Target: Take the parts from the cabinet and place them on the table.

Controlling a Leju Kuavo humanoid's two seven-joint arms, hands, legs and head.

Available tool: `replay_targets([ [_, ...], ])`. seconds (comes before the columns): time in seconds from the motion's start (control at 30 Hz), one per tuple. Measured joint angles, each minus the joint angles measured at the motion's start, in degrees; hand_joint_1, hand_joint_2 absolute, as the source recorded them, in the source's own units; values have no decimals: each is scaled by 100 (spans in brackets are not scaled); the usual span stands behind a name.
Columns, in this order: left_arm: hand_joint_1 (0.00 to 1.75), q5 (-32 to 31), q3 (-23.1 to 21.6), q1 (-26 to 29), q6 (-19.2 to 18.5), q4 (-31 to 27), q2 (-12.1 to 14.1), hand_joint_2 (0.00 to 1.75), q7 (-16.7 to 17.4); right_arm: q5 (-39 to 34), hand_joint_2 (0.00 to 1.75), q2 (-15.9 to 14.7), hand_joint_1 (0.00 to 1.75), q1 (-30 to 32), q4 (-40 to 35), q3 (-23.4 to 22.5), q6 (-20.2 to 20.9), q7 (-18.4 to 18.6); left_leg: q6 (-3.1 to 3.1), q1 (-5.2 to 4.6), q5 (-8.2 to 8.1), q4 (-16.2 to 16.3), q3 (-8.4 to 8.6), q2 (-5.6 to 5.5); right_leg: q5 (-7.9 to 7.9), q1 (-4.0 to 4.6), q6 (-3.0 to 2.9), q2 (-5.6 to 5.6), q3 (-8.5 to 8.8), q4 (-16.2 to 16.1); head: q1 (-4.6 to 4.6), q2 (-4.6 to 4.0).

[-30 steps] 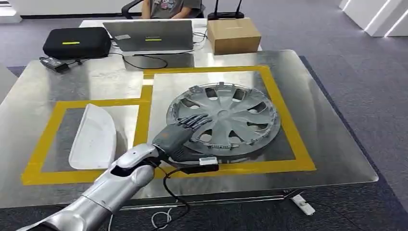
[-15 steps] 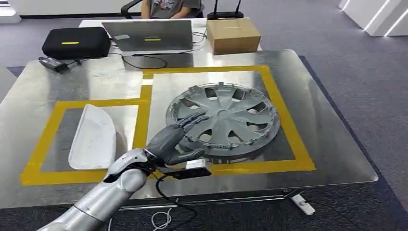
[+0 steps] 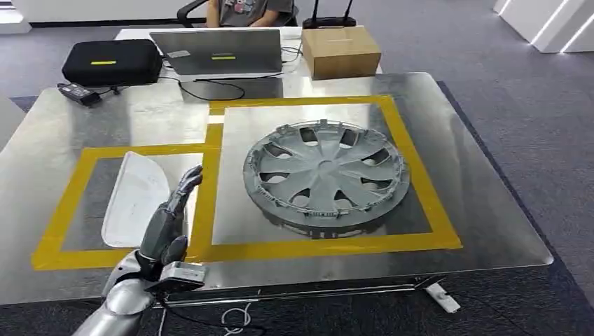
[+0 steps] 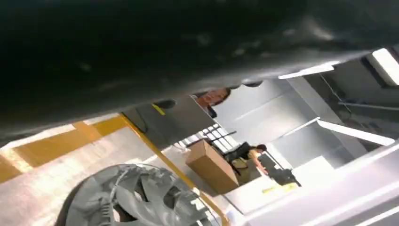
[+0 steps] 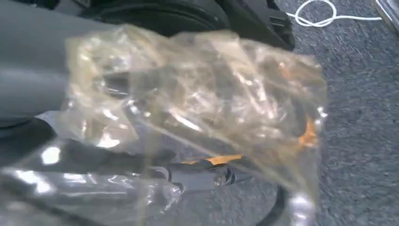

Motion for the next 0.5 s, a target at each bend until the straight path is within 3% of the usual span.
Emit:
replay_targets([
  [0.13, 0, 739, 339, 298, 72, -199, -9, 0, -262, 120, 0, 111, 0, 38, -153, -4, 28, 126, 61, -25, -13, -11, 9, 0, 3, -27, 59, 3, 17, -46, -7, 0],
  [0.17, 0, 801, 416, 354, 72, -247, -18, 0, -296, 127, 0, 125, 0, 46, -188, -4, 33, 142, 107, 45, 29, -111, 66, 4, -38, -15, 82, 5, 61, -39, -7, 0],
  [0.2, 0, 834, 470, 386, 68, -274, -22, 0, -311, 131, 0, 131, 0, 65, -212, -4, 35, 146, 118, 44, 31, -147, 109, 15, -104, -8, 80, -12, 26, 55, 9, 0],
  [0.23, 0, 879, 536, 409, 70, -300, -26, 0, -319, 149, 0, 144, 0, 67, -225, -7, 37, 162, 165, 51, 63, -151, 122, 25, -361, -7, 71, -14, -166, 442, 39, 2],
  [0.3, 0, 1042, 640, 491, 90, -302, -52, 0, -352, 207, 0, 147, 0, 69, -249, -20, 35, 220, 167, 43, 59, -147, 117, 27, -795, -8, 77, -12, -664, 1385, 35, 0],
  [0.33, 0, 1141, 710, 526, 94, -302, -68, 0, -383, 219, 0, 147, 0, 76, -258, -28, 35, 251, 166, 38, 57, -142, 110, 27, -855, -5, 81, -13, -828, 1661, 40, 0],
  [0.37, 0, 1268, 802, 582, 127, -302, -90, 0, -442, 230, 0, 147, 0, 83, -258, -39, 37, 289, 158, 37, 52, -141, 111, 27, -753, -6, 76, -14, -903, 1723, 37, 0],
  [0.4, 0, 1349, 922, 625, 186, -302, -127, 0, -507, 249, 0, 147, 0, 88, -258, -59, 42, 323, 151, 37, 47, -139, 112, 26, -511, -6, 65, -14, -834, 1499, 39, 0],
  [0.47, 0, 1384, 1139, 692, 252, -302, -168, 0, -527, 265, 0, 147, 0, 92, -260, -68, 42, 365, 121, 45, 30, -120, 116, 24, 80, -10, 44, -23, -383, 487, 37, 0],
  [0.5, 0, 1404, 1215, 708, 265, -302, -186, 0, -531, 271, 0, 147, 0, 90, -265, -72, 42, 369, 90, 48, 19, -99, 114, 23, 109, -9, 34, -29, -195, 70, 35, 0],
])
